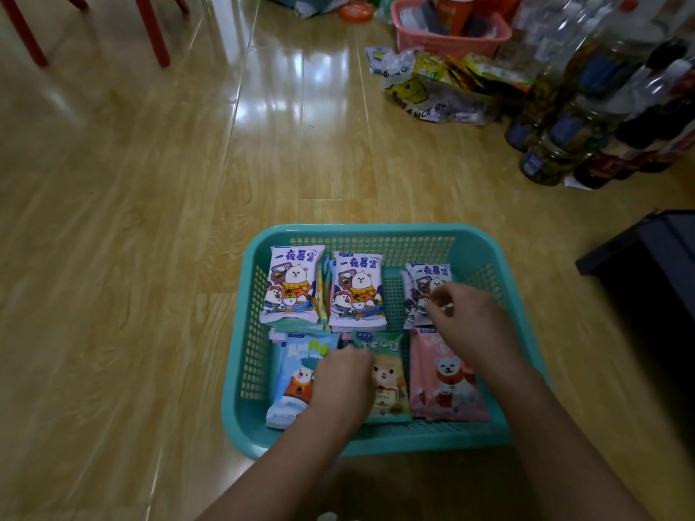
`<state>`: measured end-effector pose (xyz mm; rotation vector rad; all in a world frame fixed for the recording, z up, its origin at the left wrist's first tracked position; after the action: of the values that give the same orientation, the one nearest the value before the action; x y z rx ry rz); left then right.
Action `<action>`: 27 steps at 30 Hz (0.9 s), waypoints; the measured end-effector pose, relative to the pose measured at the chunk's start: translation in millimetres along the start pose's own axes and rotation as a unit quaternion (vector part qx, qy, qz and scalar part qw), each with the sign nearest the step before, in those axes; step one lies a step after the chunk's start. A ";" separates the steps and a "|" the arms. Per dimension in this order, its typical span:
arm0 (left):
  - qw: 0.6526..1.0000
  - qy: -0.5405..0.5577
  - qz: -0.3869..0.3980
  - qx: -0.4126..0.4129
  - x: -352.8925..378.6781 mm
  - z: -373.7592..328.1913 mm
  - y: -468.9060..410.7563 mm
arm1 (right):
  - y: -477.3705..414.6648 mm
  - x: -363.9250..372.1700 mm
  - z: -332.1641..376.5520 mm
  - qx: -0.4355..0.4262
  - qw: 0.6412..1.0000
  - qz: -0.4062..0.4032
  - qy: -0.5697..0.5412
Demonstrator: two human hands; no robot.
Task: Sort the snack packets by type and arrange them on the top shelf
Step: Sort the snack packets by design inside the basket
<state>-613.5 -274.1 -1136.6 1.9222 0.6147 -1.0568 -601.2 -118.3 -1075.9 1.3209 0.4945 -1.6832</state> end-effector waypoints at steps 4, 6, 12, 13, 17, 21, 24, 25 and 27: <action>0.963 0.021 -0.263 0.051 -74.0 6.7 17.4 | -14.5 34.0 29.7 -0.041 0.997 0.024 -0.058; 0.931 0.050 -0.359 0.033 -96.2 33.3 18.8 | -19.8 54.8 41.3 -0.043 0.996 0.035 -0.065; 0.965 0.067 -0.227 -0.114 -86.4 96.9 -27.0 | -34.1 87.5 46.5 0.050 0.991 0.054 -0.108; 0.965 0.074 -0.223 -0.116 -83.8 99.7 -30.3 | -36.0 88.8 45.8 0.058 0.991 0.052 -0.112; 0.953 0.155 -0.222 -0.138 -80.9 110.6 -39.4 | -39.6 97.1 43.4 0.063 0.990 0.061 -0.111; 0.945 0.177 -0.233 -0.145 -86.6 114.8 -42.2 | -40.2 96.9 47.2 0.036 0.992 0.067 -0.102; 0.937 0.209 -0.245 -0.139 -87.9 117.9 -39.6 | -37.0 83.9 41.2 -0.001 0.986 0.053 -0.160; 0.932 0.225 -0.254 -0.127 -89.0 117.6 -37.7 | -36.4 75.7 33.6 -0.004 0.983 0.037 -0.182; 0.915 0.280 -0.271 -0.102 -91.0 116.8 -33.8 | -38.1 56.4 7.6 0.019 0.975 -0.009 -0.222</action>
<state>-737.4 -357.3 -1108.3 1.9055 1.5878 -0.6964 -637.8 -127.8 -1132.9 0.9234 0.2106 -1.9385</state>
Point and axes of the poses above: each hand's wrist, its own y-axis away from the middle knuckle, its own x-axis out of the palm, z = x × y, the point moved 9 cm from there along -y, towards the middle knuckle, and after that the axes turned 1 degree about y, right-handed, at the moved point
